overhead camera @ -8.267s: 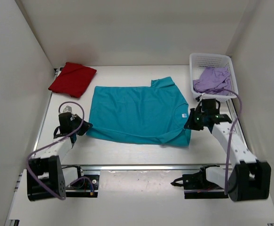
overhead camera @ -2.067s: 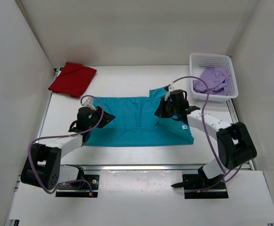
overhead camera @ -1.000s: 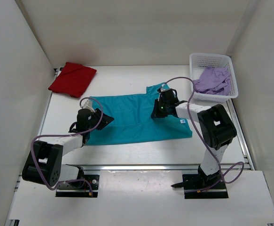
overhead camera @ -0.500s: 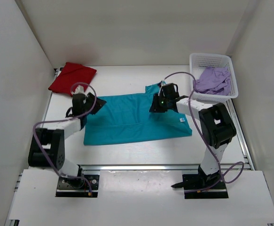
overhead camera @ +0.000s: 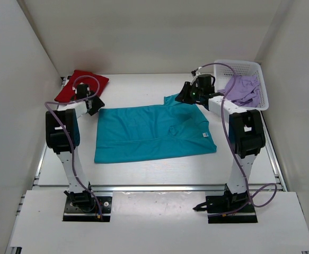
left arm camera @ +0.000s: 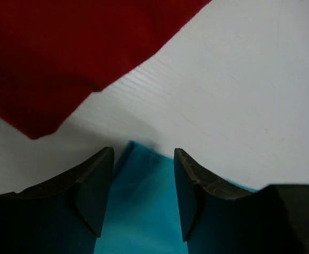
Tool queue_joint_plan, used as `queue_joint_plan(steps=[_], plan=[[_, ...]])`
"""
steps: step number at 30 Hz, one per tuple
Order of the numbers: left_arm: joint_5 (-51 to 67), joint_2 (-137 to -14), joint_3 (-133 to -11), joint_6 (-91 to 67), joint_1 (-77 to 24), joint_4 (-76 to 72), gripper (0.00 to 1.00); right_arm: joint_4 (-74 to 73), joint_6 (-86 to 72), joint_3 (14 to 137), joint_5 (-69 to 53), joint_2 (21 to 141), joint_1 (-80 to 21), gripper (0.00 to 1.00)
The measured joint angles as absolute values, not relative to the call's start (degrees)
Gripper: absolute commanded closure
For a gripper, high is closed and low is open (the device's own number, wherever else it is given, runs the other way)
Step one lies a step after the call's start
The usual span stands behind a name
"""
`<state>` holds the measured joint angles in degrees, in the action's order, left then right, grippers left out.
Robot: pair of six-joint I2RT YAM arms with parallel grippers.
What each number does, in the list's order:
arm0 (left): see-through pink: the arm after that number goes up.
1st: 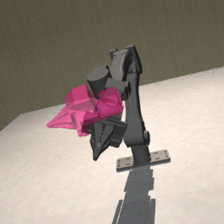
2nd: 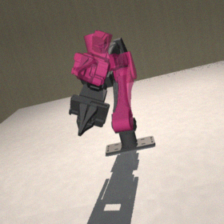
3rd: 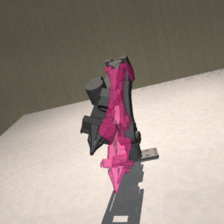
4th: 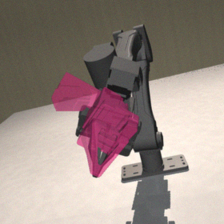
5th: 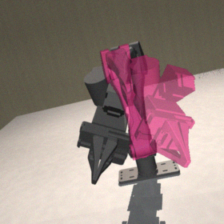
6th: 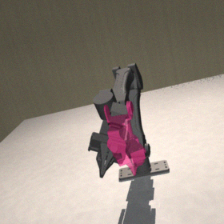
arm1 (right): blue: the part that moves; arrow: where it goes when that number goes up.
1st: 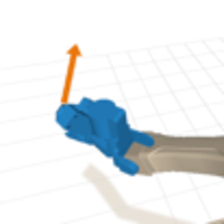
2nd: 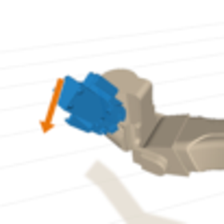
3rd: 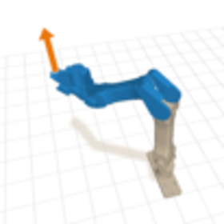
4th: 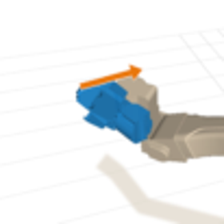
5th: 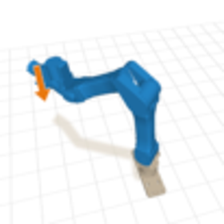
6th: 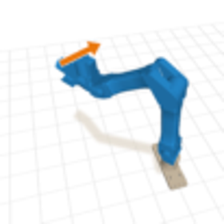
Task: Fold and stack the t-shirts
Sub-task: Grap the side of the flattened tshirt furthest away from the robot with both arms
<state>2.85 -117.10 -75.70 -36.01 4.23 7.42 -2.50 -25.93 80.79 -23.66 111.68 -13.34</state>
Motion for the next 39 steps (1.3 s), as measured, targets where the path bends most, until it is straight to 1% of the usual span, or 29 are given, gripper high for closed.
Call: queue_joint_plan(steps=[5,6,7,9,10,13,14,16,17,18,19,20,23,24,26,28,35,36,38,39], plan=[[1.5,-119.3,-81.0,-32.2,3.8,12.1,0.41,-3.8,-26.1,82.8,-24.9,115.3,-12.5,0.8],[1.1,-119.7,-81.6,-31.6,3.7,12.7,0.43,-4.1,-26.1,83.7,-24.9,116.1,-12.3,0.79],[0.8,-120.0,-81.8,-31.3,3.6,13.1,0.5,-4.4,-26.1,84.5,-24.9,116.7,-12.2,0.79],[0.4,-120.4,-82.4,-30.6,3.4,13.8,0.56,-5.2,-25.8,86.2,-24.8,117.8,-11.7,0.79],[0.4,-120.6,-82.5,-30.4,3.3,14.0,0.57,-5.6,-25.6,87.1,-24.6,118.2,-11.5,0.78],[0.4,-120.6,-82.5,-29.9,3.3,14.3,0.59,-6.4,-25.0,90.4,-23.7,120.2,-11.0,0.73],[0.4,-120.5,-82.4,-29.9,3.3,14.2,0.6,-7.1,-24.7,92.0,-23.0,121.2,-10.7,0.69],[0.4,-120.3,-81.8,-29.8,3.2,13.6,0.65,-9.1,-23.8,96.2,-20.9,123.9,-10.1,0.63],[0.5,-120.3,-81.5,-29.8,3.2,13.3,0.71,-10.4,-23.3,98.8,-19.8,125.6,-9.7,0.63],[0.6,-120.2,-81.1,-29.9,3.2,12.8,0.73,-12.0,-22.6,102.1,-18.8,127.8,-9.3,0.59],[0.6,-120.1,-80.8,-29.9,3.2,12.4,0.78,-13.8,-22.0,105.7,-17.8,130.0,-9.0,0.59],[0.6,-120.1,-80.5,-29.9,3.2,11.9,0.85,-16.3,-21.1,110.9,-16.6,133.4,-8.8,0.57],[0.8,-120.1,-80.1,-29.9,2.9,11.2,0.97,-23.2,-18.7,127.4,-13.6,143.3,-8.3,0.54],[0.9,-120.1,-80.1,-29.9,2.8,11.2,1.0,-26.2,-17.9,134.5,-13.0,147.5,-8.2,0.53],[0.9,-120.0,-80.0,-29.8,2.5,10.9,1.0,-30.3,-17.1,144.6,-12.5,153.6,-8.0,0.53],[0.9,-119.9,-79.7,-29.8,2.3,10.5,1.0,-32.2,-16.8,146.7,-12.8,155.6,-8.0,0.53],[0.9,-119.5,-79.2,-29.9,2.0,10.3,1.0,-37.7,-16.0,146.1,-14.5,155.8,-8.7,0.58],[1.0,-119.5,-79.1,-29.9,2.0,10.2,1.0,-37.8,-15.9,146.2,-14.8,155.8,-8.9,0.65],[1.0,-119.2,-78.7,-29.9,2.0,10.1,1.0,-37.9,-15.8,146.4,-15.6,156.0,-9.1,0.72],[1.1,-119.0,-78.4,-29.9,2.0,10.1,1.0,-37.9,-15.9,146.4,-15.8,156.2,-9.3,0.77]])
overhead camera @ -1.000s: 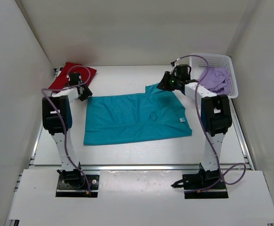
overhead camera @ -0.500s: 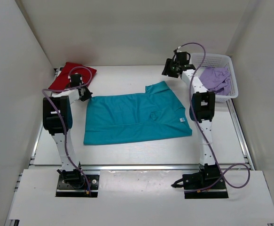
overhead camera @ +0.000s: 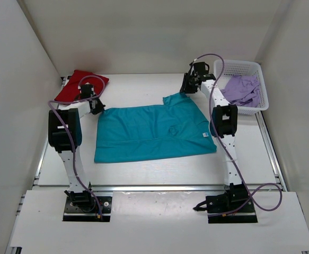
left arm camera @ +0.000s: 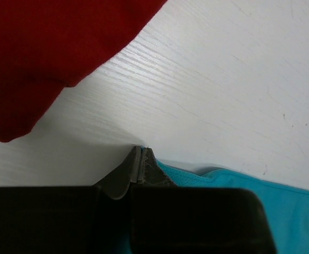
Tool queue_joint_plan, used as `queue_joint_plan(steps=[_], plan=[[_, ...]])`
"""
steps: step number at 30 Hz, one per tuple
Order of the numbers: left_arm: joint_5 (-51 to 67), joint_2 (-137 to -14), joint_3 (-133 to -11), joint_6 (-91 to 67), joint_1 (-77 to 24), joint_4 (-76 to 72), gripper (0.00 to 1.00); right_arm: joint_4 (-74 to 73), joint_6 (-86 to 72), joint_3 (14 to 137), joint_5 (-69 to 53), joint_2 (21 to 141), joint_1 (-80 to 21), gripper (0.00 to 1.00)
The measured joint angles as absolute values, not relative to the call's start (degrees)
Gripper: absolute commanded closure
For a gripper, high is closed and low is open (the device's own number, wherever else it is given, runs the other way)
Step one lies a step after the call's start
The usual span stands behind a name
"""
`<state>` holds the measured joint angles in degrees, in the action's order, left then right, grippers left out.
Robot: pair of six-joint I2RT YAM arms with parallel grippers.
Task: Fold and stack the t-shirts
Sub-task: Grap the side of the flattened tshirt furthest away from the robot with both arms, then fold the other side of the tshirt into a rectangle
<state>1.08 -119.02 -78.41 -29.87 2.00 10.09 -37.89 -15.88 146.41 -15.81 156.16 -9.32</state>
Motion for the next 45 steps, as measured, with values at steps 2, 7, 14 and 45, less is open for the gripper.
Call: queue_joint_plan(steps=[2,7,14,45], plan=[[1.2,-118.7,-78.0,-29.8,2.0,10.0,1.0,-38.1,-16.1,146.7,-15.9,156.5,-9.3,0.9],[1.9,-117.7,-76.7,-29.9,1.7,9.8,1.0,-39.9,-16.4,149.4,-14.9,157.0,-9.6,1.0],[3.4,-111.4,-70.8,-31.0,1.8,7.9,1.0,-47.9,-14.9,155.1,-14.4,155.7,-9.6,1.0],[10.0,-89.6,-52.9,-34.5,4.8,4.0,1.0,-26.3,-17.0,63.9,-9.7,89.5,-8.4,1.0]])
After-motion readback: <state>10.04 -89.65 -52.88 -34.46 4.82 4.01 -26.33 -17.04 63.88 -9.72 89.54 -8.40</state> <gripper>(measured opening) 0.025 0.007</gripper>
